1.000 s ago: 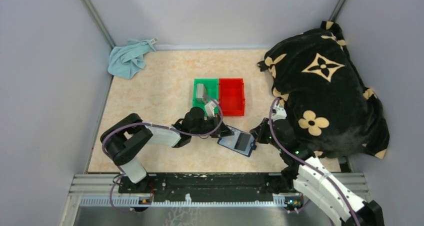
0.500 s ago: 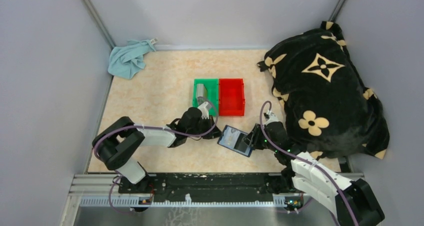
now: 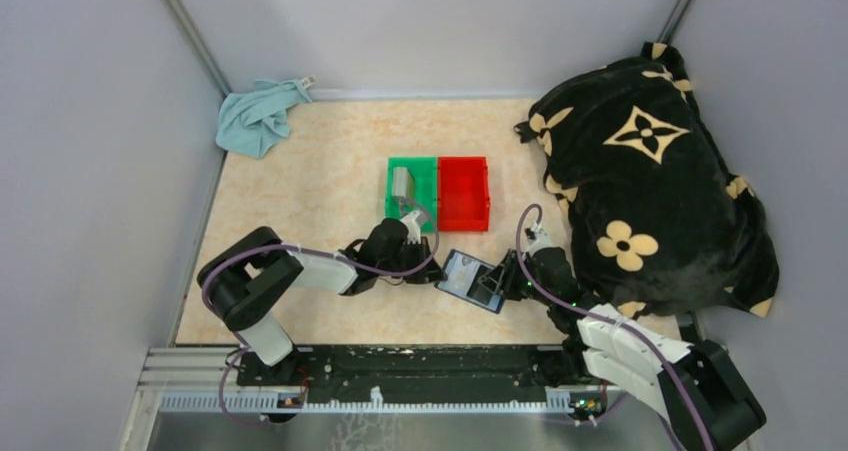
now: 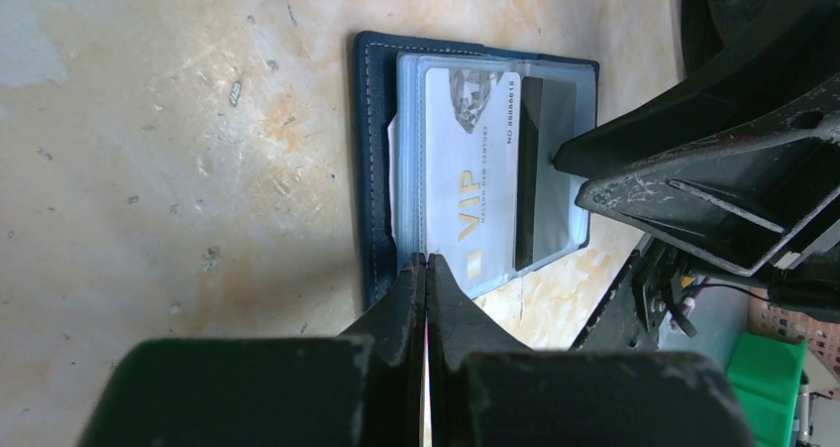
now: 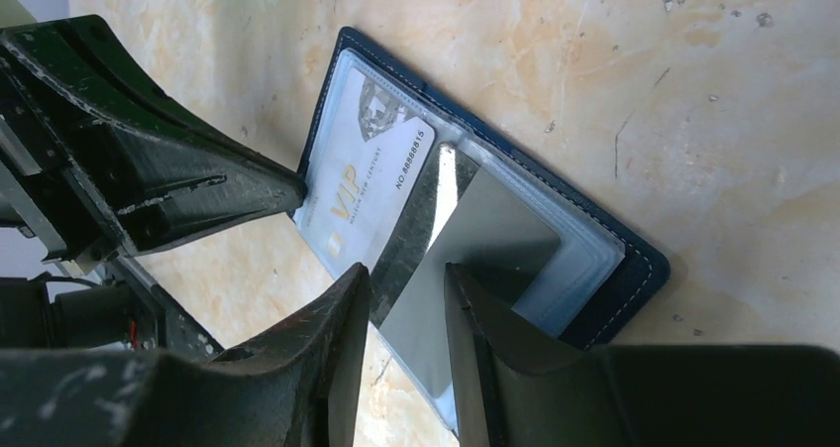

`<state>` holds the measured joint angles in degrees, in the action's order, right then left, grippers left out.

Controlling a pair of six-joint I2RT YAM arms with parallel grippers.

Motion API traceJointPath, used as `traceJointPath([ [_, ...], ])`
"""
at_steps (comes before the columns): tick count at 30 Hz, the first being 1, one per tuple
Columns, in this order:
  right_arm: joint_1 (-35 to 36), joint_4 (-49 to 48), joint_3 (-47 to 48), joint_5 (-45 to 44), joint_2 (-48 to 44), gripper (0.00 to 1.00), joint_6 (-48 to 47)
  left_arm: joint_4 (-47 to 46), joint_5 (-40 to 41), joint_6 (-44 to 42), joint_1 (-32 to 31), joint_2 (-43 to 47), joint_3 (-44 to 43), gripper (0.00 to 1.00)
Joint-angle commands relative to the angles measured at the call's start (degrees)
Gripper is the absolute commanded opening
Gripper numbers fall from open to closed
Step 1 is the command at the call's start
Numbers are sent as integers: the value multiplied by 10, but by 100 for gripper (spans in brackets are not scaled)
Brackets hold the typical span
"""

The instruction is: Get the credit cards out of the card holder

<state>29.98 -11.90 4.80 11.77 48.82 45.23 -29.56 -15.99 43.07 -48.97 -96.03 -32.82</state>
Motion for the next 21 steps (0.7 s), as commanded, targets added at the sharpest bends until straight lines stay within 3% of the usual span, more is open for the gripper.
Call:
traceJointPath([
  [1,6,-14,0,8,16,34,-11,-16,-13,8,-6,-10,6,0],
  [6,6,-15,-9,-2,21,29,-3,-22,-34,10,-13,0,-6,1],
  [12,6,-38,-37,-6,18,0,33,-24,-58,12,-49,-10,-54,27],
  [21,5,33,-7,3,-57,0,15,-96,-84,60,-69,-100,-77,27],
])
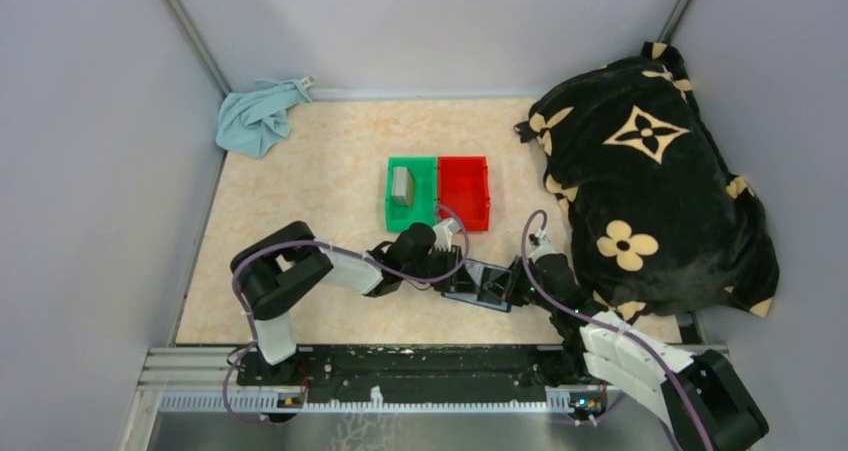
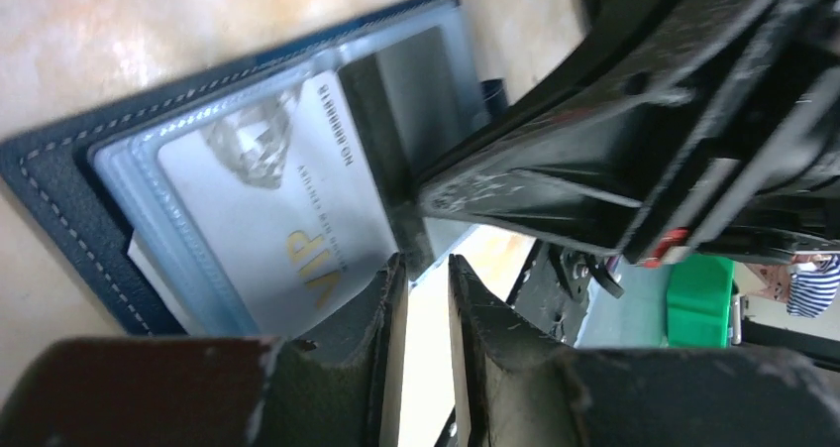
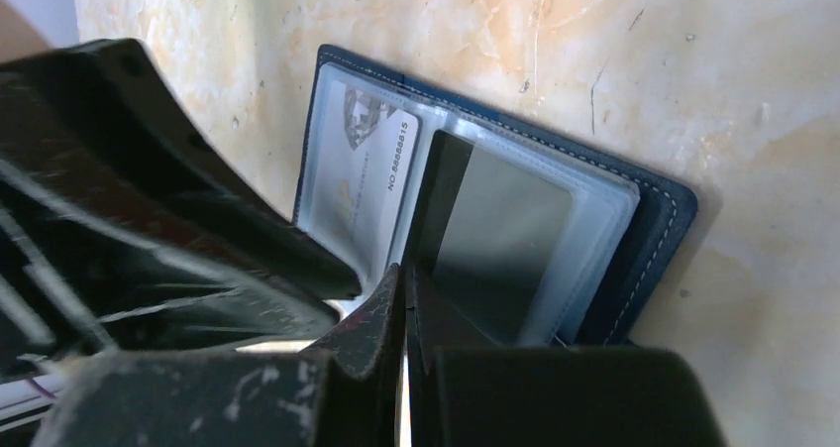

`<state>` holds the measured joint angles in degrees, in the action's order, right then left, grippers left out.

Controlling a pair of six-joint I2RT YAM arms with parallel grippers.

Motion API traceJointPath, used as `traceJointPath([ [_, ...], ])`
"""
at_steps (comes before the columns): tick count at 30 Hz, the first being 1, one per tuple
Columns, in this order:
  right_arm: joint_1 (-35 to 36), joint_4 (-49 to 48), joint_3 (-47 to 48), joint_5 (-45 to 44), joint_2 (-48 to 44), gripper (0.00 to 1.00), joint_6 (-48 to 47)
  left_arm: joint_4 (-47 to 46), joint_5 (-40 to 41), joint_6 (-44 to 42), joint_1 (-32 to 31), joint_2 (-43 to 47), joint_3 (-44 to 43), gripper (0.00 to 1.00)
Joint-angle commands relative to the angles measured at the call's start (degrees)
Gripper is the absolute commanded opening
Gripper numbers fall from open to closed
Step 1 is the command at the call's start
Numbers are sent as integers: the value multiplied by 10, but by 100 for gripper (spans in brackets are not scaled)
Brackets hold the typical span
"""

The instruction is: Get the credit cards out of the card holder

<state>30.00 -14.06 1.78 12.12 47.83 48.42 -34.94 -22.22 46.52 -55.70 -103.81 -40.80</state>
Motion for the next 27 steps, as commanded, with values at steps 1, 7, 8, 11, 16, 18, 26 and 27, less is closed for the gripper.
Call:
traceJointPath([
  [1,5,75,33,-6,-64,0,-20,-44,-19,27,-1,-21,4,27],
  [7,4,161,68,-16,-112,0,-37,-21,-13,16,-1,-25,-8,27],
  [8,4,173,71,-15,-114,0,-40,-21,-13,18,-1,-29,-10,27],
  [11,4,208,72,-25,-137,0,-46,-20,-15,20,-2,-37,-11,27],
  [16,4,266,61,-38,-174,0,-54,-22,-11,19,-1,-38,-8,27],
  [18,4,264,46,-28,-189,0,-52,-21,-11,20,-1,-37,-8,28],
  [26,5,277,32,-51,-186,0,-18,-37,-10,21,0,-27,2,45],
  [27,4,292,36,-65,-183,0,-2,-41,-11,23,0,-27,3,49],
])
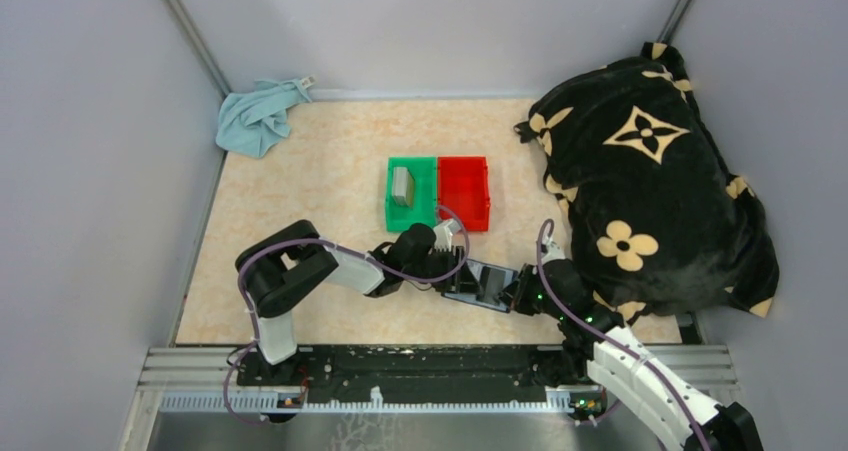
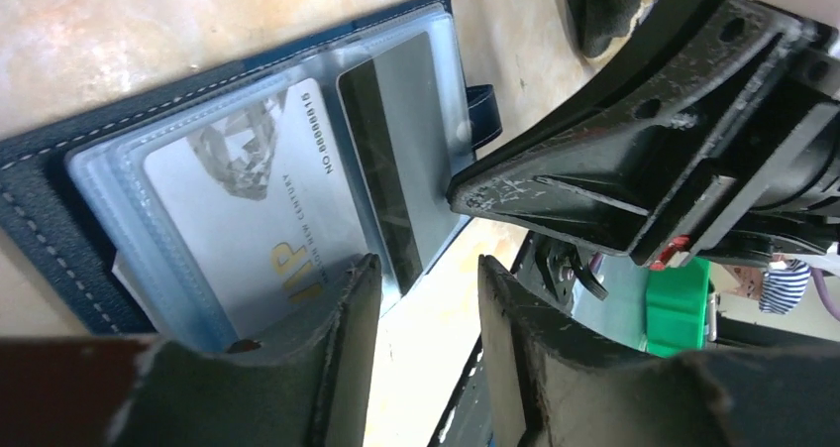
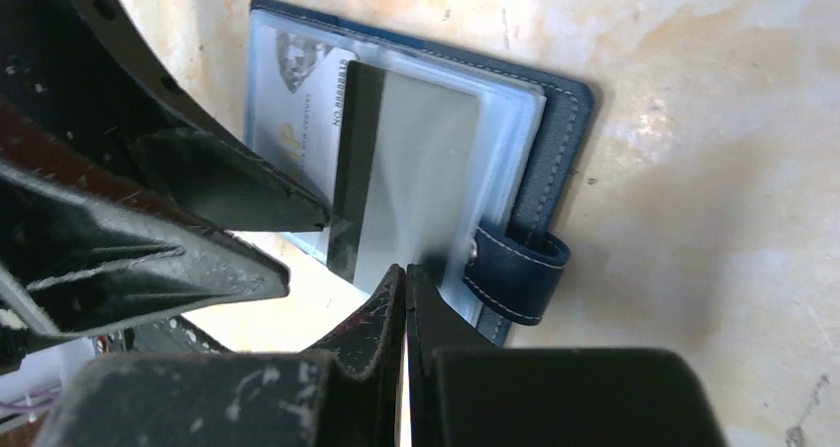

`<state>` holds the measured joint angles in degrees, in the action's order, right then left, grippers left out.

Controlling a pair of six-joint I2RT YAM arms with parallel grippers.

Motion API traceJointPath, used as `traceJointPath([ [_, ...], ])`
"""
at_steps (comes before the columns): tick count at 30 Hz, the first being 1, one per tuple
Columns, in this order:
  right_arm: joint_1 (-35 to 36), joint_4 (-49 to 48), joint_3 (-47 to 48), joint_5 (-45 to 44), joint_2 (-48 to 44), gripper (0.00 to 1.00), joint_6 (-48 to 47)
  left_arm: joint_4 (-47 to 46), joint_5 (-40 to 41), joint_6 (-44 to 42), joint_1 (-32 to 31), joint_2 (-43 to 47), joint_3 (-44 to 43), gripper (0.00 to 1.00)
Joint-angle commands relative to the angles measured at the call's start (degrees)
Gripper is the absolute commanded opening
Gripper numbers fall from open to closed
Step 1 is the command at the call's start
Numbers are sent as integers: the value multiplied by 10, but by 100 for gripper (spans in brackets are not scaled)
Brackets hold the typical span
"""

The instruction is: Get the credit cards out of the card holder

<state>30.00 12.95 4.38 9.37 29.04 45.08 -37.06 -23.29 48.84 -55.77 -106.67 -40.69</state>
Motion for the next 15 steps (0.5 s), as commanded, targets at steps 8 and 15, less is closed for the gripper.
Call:
traceJointPath([
  [8,5,47,3,-64,30,0,72,-49,-10,11,3,-1,11,58],
  [15,9,48,2,-63,33,0,74,-67,-23,21,3,-19,8,57],
])
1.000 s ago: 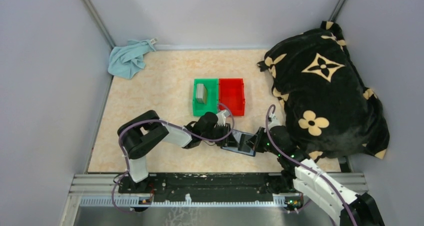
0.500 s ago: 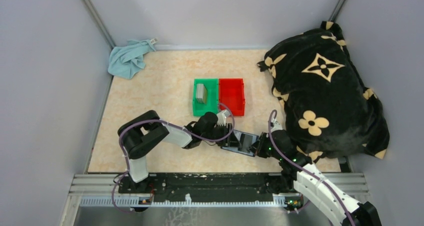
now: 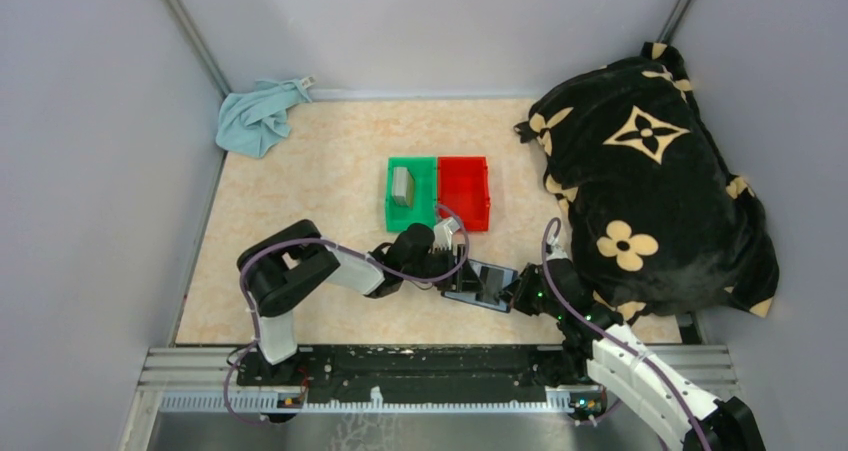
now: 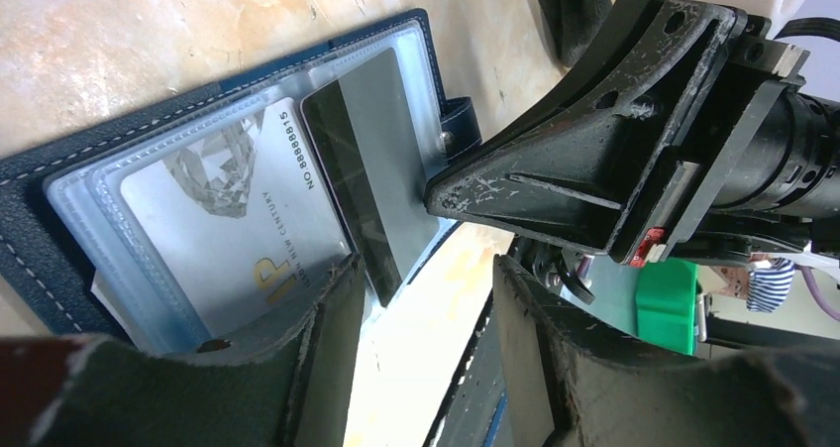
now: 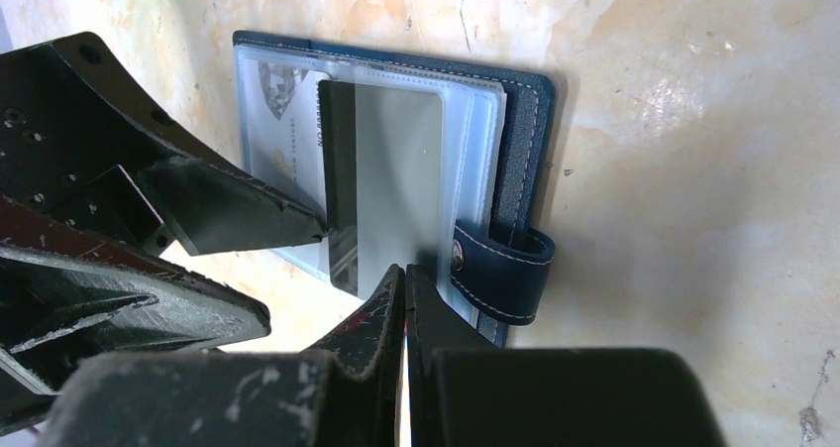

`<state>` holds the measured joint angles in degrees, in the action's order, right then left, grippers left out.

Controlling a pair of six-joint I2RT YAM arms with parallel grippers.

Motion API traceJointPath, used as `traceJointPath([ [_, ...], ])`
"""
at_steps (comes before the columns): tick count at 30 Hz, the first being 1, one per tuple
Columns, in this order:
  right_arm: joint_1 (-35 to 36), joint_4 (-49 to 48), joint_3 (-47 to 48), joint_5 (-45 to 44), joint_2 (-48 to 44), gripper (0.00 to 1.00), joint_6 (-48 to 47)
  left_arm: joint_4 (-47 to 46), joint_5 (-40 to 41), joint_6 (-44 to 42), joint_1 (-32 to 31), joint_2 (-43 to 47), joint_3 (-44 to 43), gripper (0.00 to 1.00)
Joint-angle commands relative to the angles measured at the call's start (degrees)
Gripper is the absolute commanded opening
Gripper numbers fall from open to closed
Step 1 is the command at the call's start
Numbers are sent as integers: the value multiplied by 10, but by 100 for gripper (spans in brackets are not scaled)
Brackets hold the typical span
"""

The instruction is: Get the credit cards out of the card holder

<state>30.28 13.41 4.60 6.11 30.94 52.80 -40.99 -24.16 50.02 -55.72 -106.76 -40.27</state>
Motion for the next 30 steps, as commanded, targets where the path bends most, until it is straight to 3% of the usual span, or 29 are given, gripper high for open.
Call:
traceJointPath([
  [1,7,41,-2,-29,13,0,-3,-38,-19,15,2,-23,5,56],
  [5,7,34,-10,-24,15,0,-1,-95,-42,47,2,-41,7,48],
  [14,7,21,-21,-15,13,0,4,-213,-78,118,0,-79,10,44],
  [30,7,137,62,-64,-41,0,-3,-149,-46,78,24,-55,37,43],
])
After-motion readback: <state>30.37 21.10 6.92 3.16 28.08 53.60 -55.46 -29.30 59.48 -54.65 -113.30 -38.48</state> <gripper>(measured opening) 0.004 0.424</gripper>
